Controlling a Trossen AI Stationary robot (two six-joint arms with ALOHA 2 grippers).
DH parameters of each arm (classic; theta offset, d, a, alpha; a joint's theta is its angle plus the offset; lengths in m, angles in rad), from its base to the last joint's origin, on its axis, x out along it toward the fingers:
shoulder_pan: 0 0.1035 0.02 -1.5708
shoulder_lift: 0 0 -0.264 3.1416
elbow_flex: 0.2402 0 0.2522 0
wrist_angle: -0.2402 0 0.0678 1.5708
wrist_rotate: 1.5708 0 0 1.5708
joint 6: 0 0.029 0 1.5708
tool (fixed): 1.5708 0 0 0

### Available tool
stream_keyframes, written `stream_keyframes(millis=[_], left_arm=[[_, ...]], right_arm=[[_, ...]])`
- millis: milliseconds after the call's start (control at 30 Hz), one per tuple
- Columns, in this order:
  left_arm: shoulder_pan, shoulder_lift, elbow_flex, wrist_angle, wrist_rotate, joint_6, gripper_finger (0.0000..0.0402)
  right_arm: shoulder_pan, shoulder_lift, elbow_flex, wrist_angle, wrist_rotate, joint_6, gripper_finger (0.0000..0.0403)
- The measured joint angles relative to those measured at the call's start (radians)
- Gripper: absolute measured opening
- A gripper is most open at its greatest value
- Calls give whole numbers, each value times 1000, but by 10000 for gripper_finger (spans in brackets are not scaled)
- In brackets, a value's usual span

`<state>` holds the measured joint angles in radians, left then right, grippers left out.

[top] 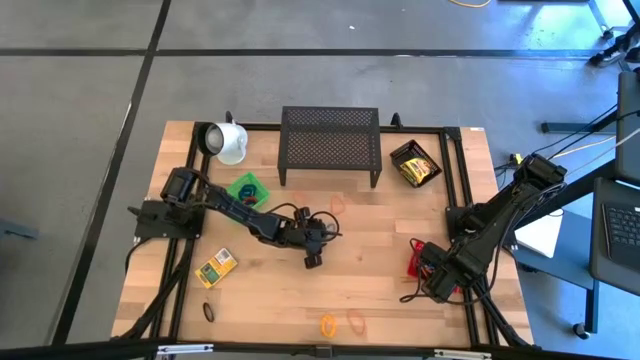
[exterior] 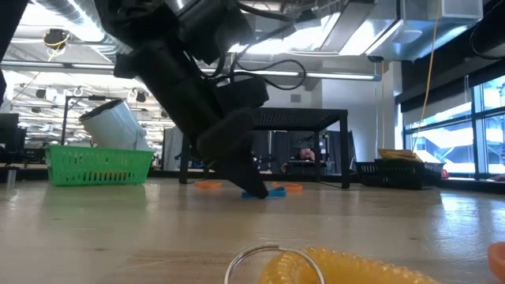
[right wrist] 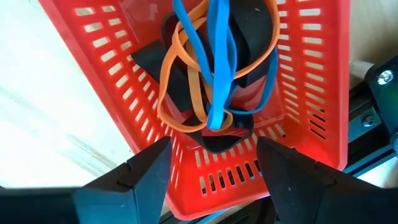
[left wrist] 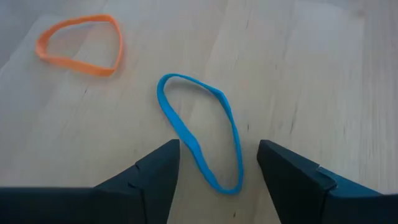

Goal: Pick & Place Office Desk Supplies
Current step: Put the blue rubber band into the red bin

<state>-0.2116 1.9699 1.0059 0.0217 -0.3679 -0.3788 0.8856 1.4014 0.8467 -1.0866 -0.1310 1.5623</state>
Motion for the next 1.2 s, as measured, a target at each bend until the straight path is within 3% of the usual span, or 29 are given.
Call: stream_keyframes(millis=[200,567,867,1067,1200], left_arm=[[0,23,2,6,-5,-8,187],[2,25,0,10,34,52,12],[-12,-26,-13,85,53,111,3],[-44,-125,-9,160,52,163,3],[-75,-157,-9,268,52,215,4]], right_arm=[[0,0,0,1,-1,0,236],[0,0,0,1,-145,0,236],[0,0,60,-1,-154,-2,236],[0,0,185,4,-43,-45,236],[0,0,270,24,206,-126,236]])
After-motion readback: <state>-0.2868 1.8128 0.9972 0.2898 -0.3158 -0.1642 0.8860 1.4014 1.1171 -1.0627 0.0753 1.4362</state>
